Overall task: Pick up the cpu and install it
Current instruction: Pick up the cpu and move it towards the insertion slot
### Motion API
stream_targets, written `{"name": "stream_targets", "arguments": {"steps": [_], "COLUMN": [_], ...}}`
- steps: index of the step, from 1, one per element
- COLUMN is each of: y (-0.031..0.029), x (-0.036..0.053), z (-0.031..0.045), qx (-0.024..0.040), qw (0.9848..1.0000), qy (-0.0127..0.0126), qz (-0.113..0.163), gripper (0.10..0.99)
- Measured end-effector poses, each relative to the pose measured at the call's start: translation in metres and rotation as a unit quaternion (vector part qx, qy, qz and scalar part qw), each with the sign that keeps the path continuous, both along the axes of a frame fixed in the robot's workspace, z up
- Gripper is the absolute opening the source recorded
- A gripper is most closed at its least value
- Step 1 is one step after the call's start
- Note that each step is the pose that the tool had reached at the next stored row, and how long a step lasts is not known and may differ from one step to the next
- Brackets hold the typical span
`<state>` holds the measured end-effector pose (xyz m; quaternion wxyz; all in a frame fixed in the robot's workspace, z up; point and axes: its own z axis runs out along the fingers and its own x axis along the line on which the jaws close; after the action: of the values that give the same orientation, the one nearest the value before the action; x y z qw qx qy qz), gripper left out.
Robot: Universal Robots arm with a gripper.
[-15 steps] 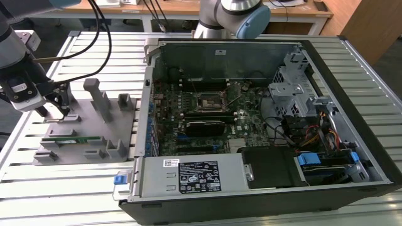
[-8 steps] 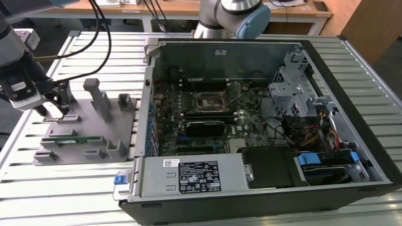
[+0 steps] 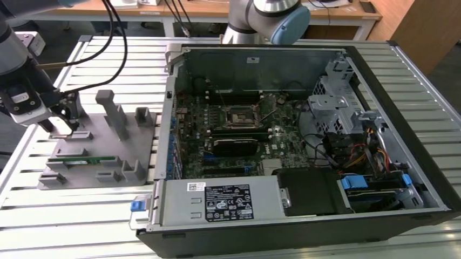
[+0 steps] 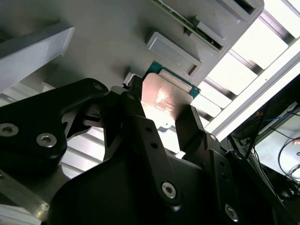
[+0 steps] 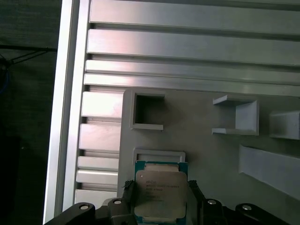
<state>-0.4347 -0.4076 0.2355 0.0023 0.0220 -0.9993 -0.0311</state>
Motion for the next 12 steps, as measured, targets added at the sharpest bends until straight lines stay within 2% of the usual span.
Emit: {"name": "stream_targets", "arguments": {"steps": [12], "y": [0.0014], "x": [0.0], "z": [0.0049], "qx": [0.0], "qw": [1.0], "qy": [0.0], "qz": [0.0], "gripper": [0.529]}}
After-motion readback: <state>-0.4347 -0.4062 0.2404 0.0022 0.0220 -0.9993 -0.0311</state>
